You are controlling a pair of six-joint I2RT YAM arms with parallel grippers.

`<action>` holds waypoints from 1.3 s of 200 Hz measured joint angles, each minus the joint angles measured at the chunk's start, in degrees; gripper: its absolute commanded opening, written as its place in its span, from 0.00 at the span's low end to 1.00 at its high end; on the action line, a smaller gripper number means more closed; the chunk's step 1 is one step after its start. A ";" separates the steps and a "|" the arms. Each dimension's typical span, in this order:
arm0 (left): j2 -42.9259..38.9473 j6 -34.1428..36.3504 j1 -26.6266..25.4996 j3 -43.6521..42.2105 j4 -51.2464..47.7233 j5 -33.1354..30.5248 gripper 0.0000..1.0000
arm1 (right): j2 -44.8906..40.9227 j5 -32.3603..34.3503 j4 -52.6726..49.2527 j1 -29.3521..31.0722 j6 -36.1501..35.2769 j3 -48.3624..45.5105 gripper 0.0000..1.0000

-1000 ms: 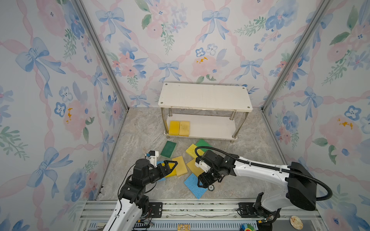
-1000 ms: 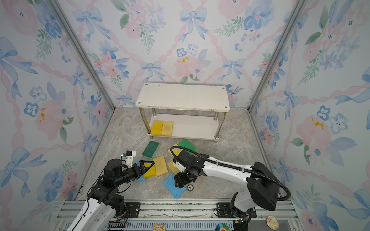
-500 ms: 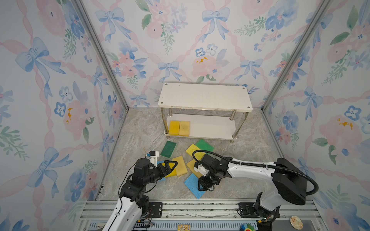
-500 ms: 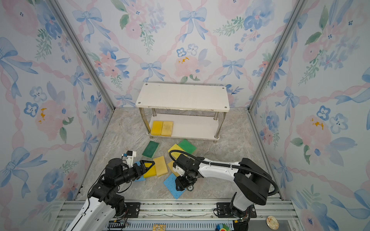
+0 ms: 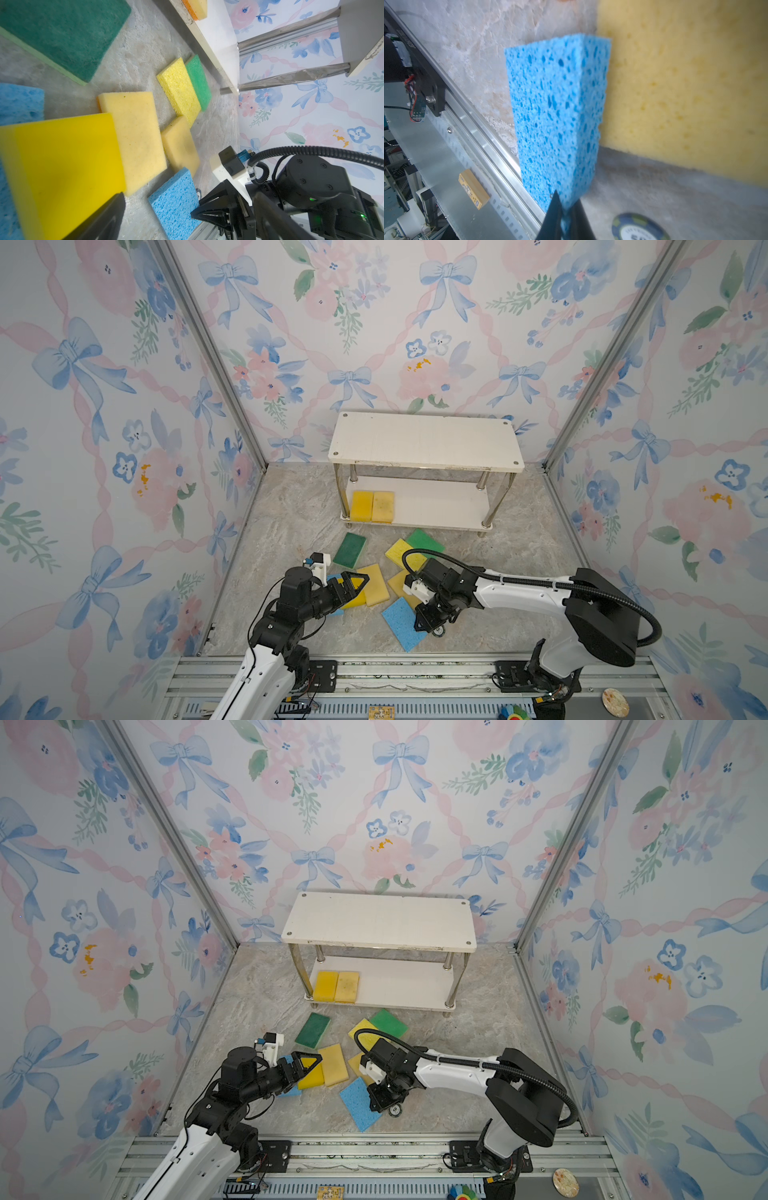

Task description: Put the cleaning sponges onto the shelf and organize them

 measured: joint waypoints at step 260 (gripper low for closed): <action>11.06 -14.95 -16.96 0.15 40.81 -1.36 0.06 | -17.73 -16.24 9.99 -10.51 16.33 4.92 0.17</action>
